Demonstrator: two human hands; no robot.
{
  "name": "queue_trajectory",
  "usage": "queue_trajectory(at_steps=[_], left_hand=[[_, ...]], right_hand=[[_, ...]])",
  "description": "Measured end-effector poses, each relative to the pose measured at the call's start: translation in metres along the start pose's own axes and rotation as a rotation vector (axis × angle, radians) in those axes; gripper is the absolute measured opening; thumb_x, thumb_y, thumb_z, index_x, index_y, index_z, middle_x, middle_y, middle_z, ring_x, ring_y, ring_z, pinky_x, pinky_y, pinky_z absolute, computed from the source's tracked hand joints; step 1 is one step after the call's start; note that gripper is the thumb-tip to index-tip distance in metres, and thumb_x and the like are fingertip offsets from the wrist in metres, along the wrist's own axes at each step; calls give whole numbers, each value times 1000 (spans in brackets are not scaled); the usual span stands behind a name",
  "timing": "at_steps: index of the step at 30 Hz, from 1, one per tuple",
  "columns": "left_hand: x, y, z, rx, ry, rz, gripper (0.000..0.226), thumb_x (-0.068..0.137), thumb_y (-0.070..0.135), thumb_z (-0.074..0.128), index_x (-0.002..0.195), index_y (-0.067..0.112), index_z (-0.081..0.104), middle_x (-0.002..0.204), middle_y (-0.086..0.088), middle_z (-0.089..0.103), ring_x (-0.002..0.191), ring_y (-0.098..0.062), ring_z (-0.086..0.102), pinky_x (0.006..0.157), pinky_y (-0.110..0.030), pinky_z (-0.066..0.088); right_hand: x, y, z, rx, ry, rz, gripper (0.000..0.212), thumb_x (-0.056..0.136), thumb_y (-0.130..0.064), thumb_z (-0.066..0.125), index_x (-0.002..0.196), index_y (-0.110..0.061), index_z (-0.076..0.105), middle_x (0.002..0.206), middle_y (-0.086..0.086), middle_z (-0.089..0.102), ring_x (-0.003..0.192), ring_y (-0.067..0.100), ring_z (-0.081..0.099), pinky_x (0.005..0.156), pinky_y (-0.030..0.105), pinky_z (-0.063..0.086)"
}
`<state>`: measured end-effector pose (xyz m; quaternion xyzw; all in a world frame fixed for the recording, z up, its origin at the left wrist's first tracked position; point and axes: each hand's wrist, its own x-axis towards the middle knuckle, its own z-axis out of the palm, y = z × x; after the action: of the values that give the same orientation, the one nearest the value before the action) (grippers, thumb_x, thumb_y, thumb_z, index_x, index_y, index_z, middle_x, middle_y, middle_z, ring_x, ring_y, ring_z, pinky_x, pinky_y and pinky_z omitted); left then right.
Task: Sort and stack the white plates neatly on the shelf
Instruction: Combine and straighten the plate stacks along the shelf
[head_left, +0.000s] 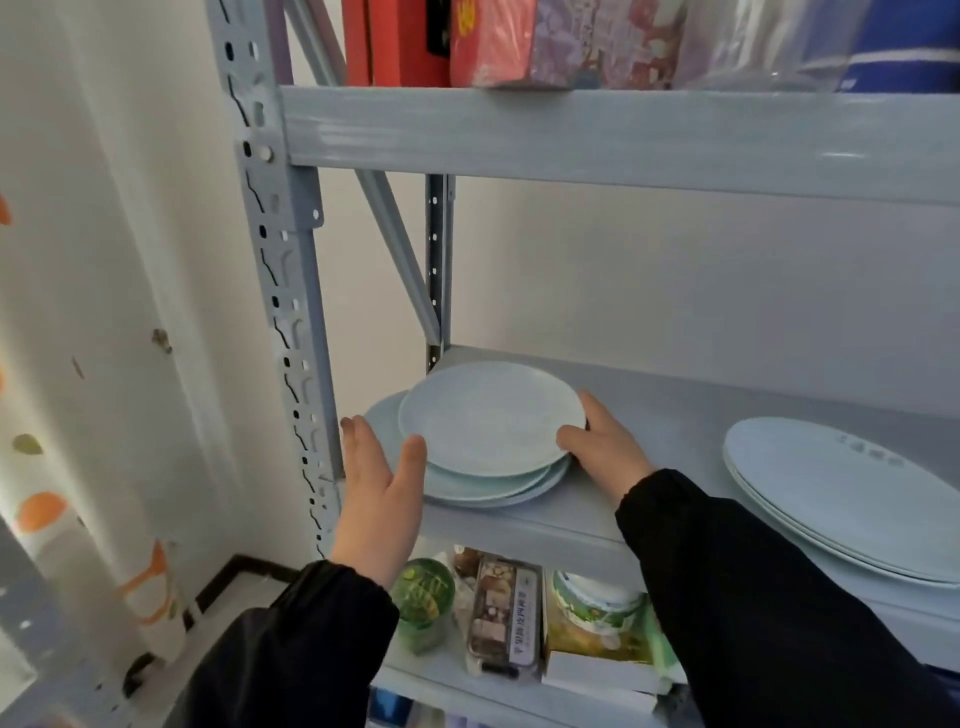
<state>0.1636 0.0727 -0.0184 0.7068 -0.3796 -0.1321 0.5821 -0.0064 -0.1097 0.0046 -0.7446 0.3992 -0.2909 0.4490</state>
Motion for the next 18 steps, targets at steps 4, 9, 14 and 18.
queue_trajectory(at_steps=[4, 9, 14, 18], left_hand=[[25, -1, 8, 56, -121, -74, 82, 96, 62, 33, 156, 20, -5, 164, 7, -5, 149, -7, -2, 121, -34, 4], [51, -4, 3, 160, -189, -71, 88, 93, 67, 36, 157, 18, 2, 164, 3, 8, 149, -14, 13, 116, -35, 15], [62, -9, -19, 90, -314, -48, 108, 73, 74, 62, 156, 23, 13, 146, 13, 34, 129, -9, 37, 100, -29, 30], [57, -13, -32, 191, -431, 101, 104, 61, 49, 87, 139, 52, 18, 127, 44, 34, 111, 22, 38, 87, -3, 34]], right_hand=[[-2, -2, 4, -132, -96, -38, 55, 76, -26, 57, 130, -27, 51, 118, -7, 63, 108, 14, 59, 80, 23, 44], [-1, 2, 3, -210, -64, -80, 45, 85, -22, 62, 128, -23, 48, 112, -8, 61, 95, 7, 57, 71, 16, 42], [-3, 8, 5, -267, -47, -121, 53, 83, -43, 66, 131, -28, 48, 121, -12, 60, 106, 8, 58, 88, 26, 47], [-8, 8, 2, -267, -90, -164, 72, 77, -57, 70, 137, -32, 41, 128, -18, 53, 113, 5, 54, 97, 30, 46]])
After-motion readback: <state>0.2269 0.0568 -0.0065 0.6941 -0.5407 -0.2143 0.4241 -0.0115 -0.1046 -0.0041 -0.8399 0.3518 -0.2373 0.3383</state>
